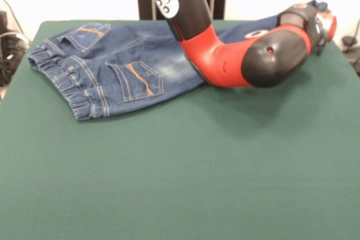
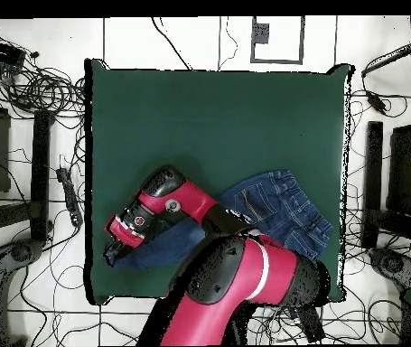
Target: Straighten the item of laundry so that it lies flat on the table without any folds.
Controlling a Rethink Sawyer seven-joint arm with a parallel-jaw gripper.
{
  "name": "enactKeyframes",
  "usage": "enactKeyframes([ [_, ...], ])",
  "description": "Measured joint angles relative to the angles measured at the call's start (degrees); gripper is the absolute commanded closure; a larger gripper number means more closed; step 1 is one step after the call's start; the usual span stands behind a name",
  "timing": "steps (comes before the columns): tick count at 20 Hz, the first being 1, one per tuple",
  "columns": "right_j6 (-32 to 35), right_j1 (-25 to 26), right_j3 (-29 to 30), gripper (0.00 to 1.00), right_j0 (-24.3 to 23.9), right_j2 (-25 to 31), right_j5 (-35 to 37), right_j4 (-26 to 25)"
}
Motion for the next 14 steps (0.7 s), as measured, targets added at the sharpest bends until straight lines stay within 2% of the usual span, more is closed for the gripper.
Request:
enactKeyframes([
  [3,0.0,1.8,-1.6,1.0,0.4,-1.0,-2.1,-1.2],
  [9,0.0,2.0,-5.1,1.0,2.5,-2.0,-2.3,-2.0],
  [10,0.0,2.2,-7.2,0.0,3.3,-2.3,-2.3,-2.0],
  [14,0.0,2.5,-9.4,0.0,3.9,-2.4,-2.3,-2.0],
])
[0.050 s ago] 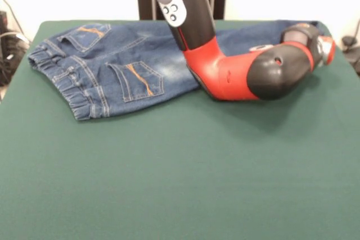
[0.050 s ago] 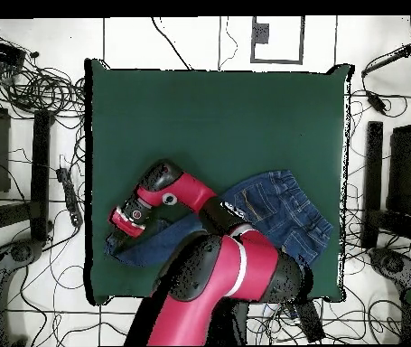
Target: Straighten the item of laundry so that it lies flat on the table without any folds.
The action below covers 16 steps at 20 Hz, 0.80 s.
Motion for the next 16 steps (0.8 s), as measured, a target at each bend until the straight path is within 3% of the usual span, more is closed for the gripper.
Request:
enactKeyframes([
  [11,0.0,1.0,-6.3,0.0,0.3,0.0,-1.8,0.0],
  [16,1.2,-0.2,-5.2,0.0,0.5,-0.6,-5.7,-0.3],
])
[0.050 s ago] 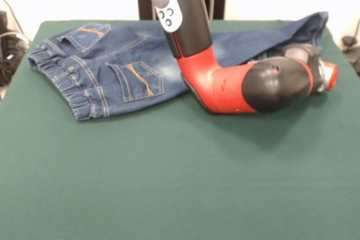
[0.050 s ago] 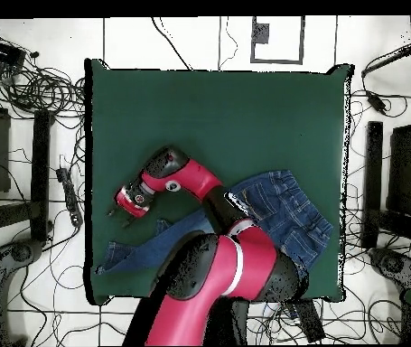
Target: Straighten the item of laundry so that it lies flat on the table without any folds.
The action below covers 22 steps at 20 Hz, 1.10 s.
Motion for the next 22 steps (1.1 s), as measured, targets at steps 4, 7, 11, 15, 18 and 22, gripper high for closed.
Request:
enactKeyframes([
  [4,5.1,-3.9,1.3,0.0,3.9,-3.3,-3.3,-0.9],
  [7,11.2,-8.1,1.7,0.0,9.4,-7.6,-6.2,-2.3],
  [11,15.9,-12.9,2.8,0.0,15.5,-12.2,-10.7,-5.5],
  [15,16.6,-16.9,5.0,0.0,20.7,-16.1,-16.9,-8.6],
  [18,16.6,-19.1,7.2,0.0,23.2,-18.0,-21.6,-9.9],
  [22,16.6,-20.9,10.6,0.0,23.7,-18.5,-27.3,-10.4],
])
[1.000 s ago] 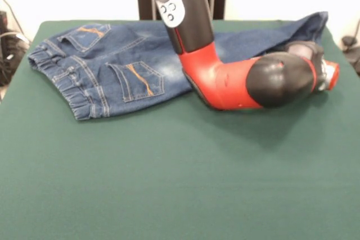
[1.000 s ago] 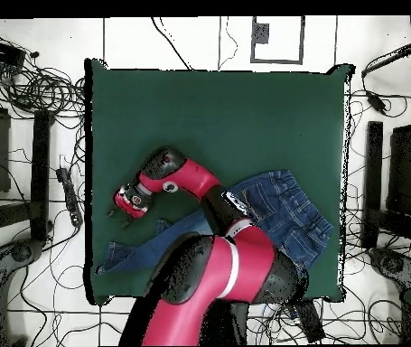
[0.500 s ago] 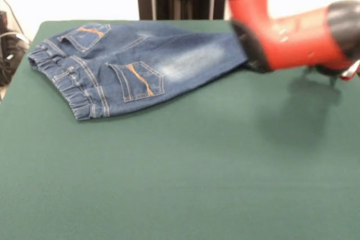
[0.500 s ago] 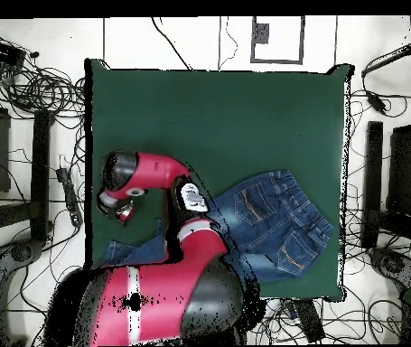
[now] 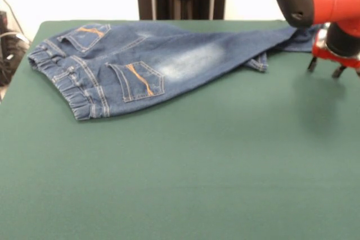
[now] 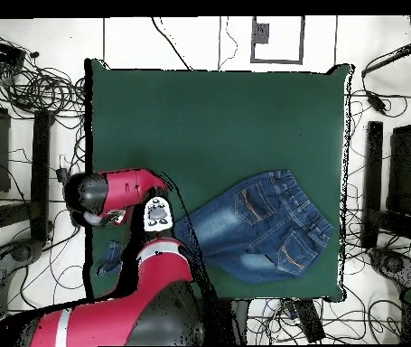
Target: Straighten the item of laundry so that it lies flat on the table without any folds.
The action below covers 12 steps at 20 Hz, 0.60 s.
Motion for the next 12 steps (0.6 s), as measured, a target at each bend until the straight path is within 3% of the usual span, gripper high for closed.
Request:
enactKeyframes([
  [7,0.0,-1.4,4.4,0.0,-3.0,2.5,-5.4,0.0],
  [12,0.0,-1.6,4.6,0.0,-2.6,2.2,-6.1,0.0],
])
